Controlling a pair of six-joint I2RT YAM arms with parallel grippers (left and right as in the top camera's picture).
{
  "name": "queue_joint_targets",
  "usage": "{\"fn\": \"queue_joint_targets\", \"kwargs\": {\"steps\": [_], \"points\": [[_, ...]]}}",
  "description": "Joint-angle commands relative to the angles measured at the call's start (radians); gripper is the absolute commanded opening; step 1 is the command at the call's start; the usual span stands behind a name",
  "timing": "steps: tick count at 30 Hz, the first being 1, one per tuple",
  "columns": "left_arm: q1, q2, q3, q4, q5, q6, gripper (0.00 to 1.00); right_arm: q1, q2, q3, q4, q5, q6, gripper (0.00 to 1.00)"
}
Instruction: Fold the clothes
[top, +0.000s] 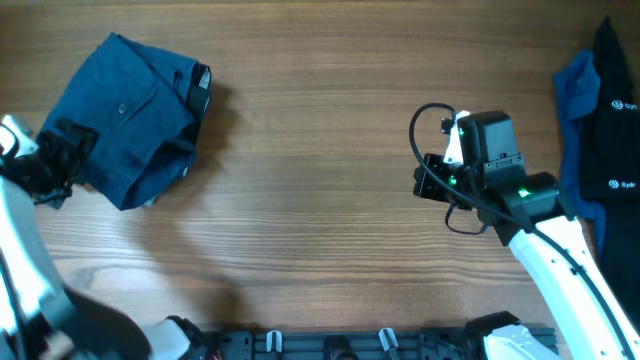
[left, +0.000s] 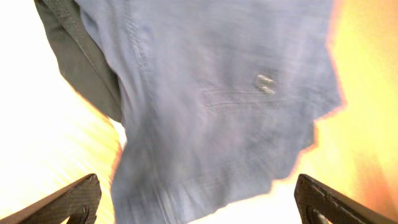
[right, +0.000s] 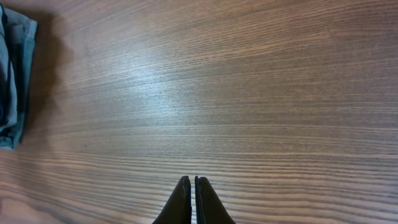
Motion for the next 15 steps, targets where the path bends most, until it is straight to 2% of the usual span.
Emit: {"fn": "queue_joint_targets", "kwargs": {"steps": [1,4,8,9,13,15], "points": [[-0.012,-0.183,0.016,-0.072,0.111,0.028,1.0,-0.002,0.005,0.005,0.027,0.01,-0.016,0.04],[-0.086,-0.297,0.018,-0.132,0.267,0.19,1.0,-0.002,-0.005,0.006,0.077,0.003,-0.073,0.05],[-0.286,-0.414,0.072,-0.234,0.229,0.314,1.0,-0.002,-0.074,0.05,0.124,-0.08,-0.193,0.06],[-0.335,-0.43,0.103,-0.263,0.195,0.324,1.0,-0.002,-0.103,0.066,0.128,-0.115,-0.211,0.1],[-0.537,-0.473,0.277,-0.386,-0.035,0.325,1.0,-0.002,-0.227,0.119,0.163,-0.213,-0.214,0.38],[-0.622,-0.495,0.331,-0.407,-0.145,0.325,1.0,-0.002,-0.301,0.121,0.2,-0.233,-0.27,0.48]]}}
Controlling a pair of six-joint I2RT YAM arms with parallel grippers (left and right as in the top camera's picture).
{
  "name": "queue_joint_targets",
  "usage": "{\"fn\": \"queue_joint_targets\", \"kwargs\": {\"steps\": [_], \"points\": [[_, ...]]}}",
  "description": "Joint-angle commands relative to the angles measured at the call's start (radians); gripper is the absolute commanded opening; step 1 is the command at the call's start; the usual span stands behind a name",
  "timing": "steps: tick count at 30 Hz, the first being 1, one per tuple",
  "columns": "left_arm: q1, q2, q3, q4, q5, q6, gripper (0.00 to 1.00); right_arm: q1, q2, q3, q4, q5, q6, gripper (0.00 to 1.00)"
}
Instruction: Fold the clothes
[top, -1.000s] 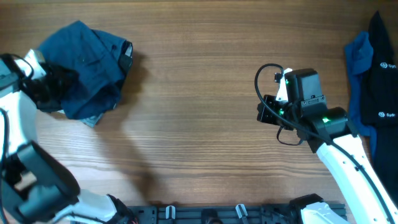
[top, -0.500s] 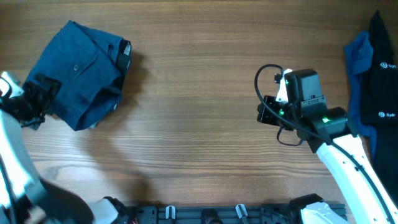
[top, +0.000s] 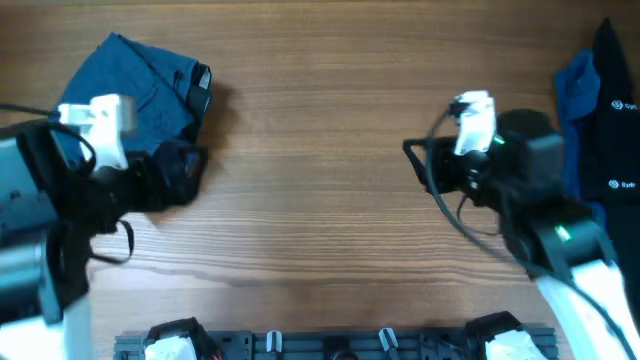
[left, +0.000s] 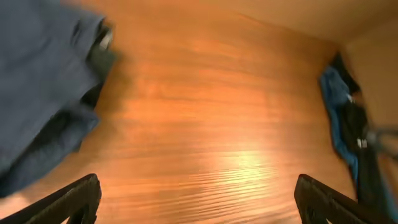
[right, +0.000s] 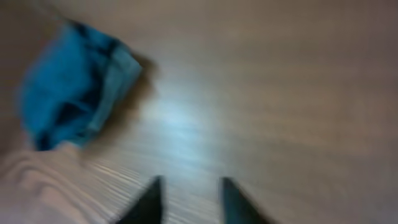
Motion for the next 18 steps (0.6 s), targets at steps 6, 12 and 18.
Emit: {"fn": "queue_joint_targets", "kwargs": {"steps": [6,12,18], "points": [[-0.203,-0.098,0.106,-0.074,-0.272,0.045,1.0,-0.002,-0.246,0.047,-0.006,-0.1,-0.163,1.0],[-0.203,-0.097,0.106,-0.093,-0.272,0.045,1.0,-0.002,-0.24,0.047,-0.088,-0.1,-0.143,1.0],[-0.203,-0.097,0.106,-0.093,-0.272,0.045,1.0,-0.002,-0.208,0.047,-0.109,-0.097,0.311,1.0]]}}
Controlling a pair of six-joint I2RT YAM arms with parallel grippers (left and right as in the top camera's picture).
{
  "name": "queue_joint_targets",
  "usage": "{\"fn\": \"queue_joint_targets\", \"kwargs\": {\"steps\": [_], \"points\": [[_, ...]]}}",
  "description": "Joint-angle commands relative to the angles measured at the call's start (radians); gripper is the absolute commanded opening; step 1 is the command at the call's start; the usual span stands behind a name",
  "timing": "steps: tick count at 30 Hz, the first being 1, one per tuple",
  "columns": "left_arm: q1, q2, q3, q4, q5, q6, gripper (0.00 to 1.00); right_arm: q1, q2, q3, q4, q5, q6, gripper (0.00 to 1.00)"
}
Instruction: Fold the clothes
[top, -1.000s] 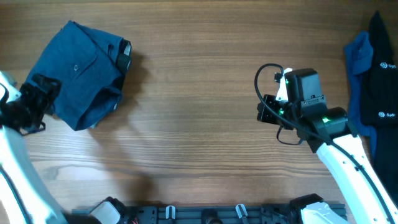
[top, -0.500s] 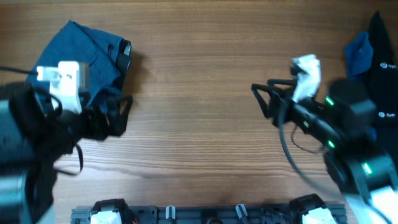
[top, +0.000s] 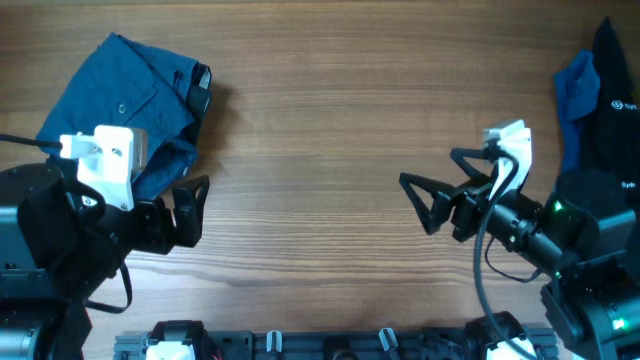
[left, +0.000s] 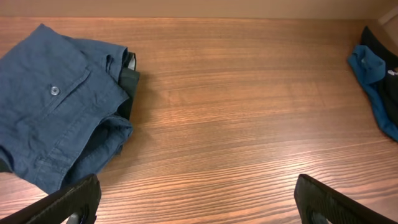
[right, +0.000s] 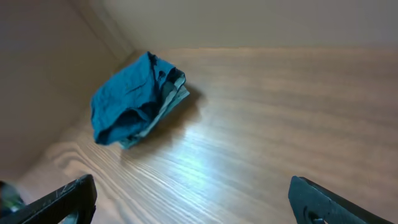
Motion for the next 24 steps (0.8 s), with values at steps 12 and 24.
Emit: {"fn": "queue_joint_targets", "kwargs": {"steps": [12,24], "points": [[-0.006,-0.001,0.002,-0.001,-0.012,0.019,1.0,-0.002,-0.011,0.007,-0.007,0.283,0.324,1.0],[-0.006,-0.001,0.002,-0.001,-0.012,0.019,1.0,-0.002,-0.417,-0.365,0.242,0.664,0.214,0.99]]}}
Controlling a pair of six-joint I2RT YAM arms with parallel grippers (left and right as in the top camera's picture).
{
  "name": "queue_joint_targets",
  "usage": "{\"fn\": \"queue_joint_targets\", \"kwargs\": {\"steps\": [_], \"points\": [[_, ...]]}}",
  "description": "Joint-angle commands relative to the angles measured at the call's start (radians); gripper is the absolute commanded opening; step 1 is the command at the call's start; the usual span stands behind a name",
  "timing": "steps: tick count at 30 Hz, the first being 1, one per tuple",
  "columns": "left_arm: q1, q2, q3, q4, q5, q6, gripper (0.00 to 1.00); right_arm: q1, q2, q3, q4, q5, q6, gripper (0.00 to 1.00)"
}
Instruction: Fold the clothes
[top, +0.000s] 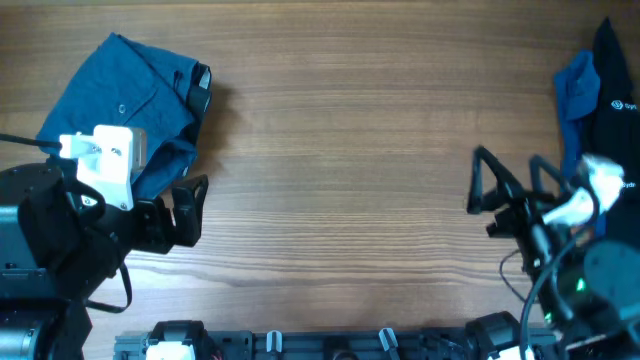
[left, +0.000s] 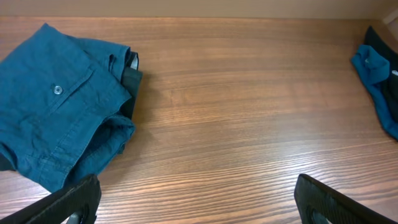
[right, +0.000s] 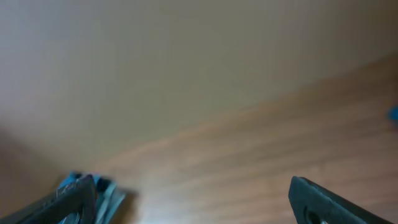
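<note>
A folded blue garment (top: 120, 105) with a button pocket lies at the table's far left, also seen in the left wrist view (left: 59, 106) and, blurred, in the right wrist view (right: 93, 185). Loose blue cloth (top: 575, 95) and black clothes (top: 612, 100) are heaped at the right edge. My left gripper (top: 185, 215) hangs open over bare wood just right of the folded garment, nothing between its fingers (left: 78, 200). My right gripper (top: 510, 192) is open and empty, raised left of the heap.
The wooden table (top: 340, 150) stretches bare between the folded garment and the heap. A dark rail with clips (top: 330, 342) runs along the front edge. The loose blue cloth (left: 373, 68) shows at the right of the left wrist view.
My right gripper has shifted to the right, nearer the heap, and its camera now points higher and is blurred. The left arm and the garments have not moved.
First my left gripper was open close over the folded blue garment and my right was shut low over the middle of the table. Then both arms had drawn back toward the front edge, the right gripper open. Both then stood raised and open; now the right is further right.
</note>
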Motion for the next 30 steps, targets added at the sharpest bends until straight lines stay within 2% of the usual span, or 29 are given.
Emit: {"fn": "queue_joint_targets", "kwargs": {"steps": [1,10,18,23,25,27,30], "points": [[-0.006,-0.001,0.002,0.0,-0.002,0.019,1.0,-0.002,-0.161,-0.185,0.042,0.125,-0.022,1.0],[-0.006,-0.001,0.002,0.0,-0.002,0.019,1.0,-0.002,-0.454,-0.54,0.114,0.134,0.018,1.0],[-0.006,-0.001,0.002,0.0,-0.002,0.019,1.0,-0.002,-0.463,-0.761,0.275,0.13,0.193,1.0],[-0.006,-0.001,0.002,0.0,-0.002,0.019,1.0,-0.002,-0.463,-0.769,0.309,0.126,0.22,1.0],[-0.006,-0.001,0.002,0.0,-0.002,0.019,1.0,-0.002,-0.463,-0.769,0.31,0.126,0.302,1.0],[-0.006,-0.001,0.002,0.0,-0.002,0.019,1.0,-0.002,-0.463,-0.778,0.375,0.143,0.464,1.0],[-0.006,-0.001,0.002,0.0,-0.002,0.019,1.0,-0.002,-0.463,-0.793,0.472,0.208,0.51,1.0]]}}
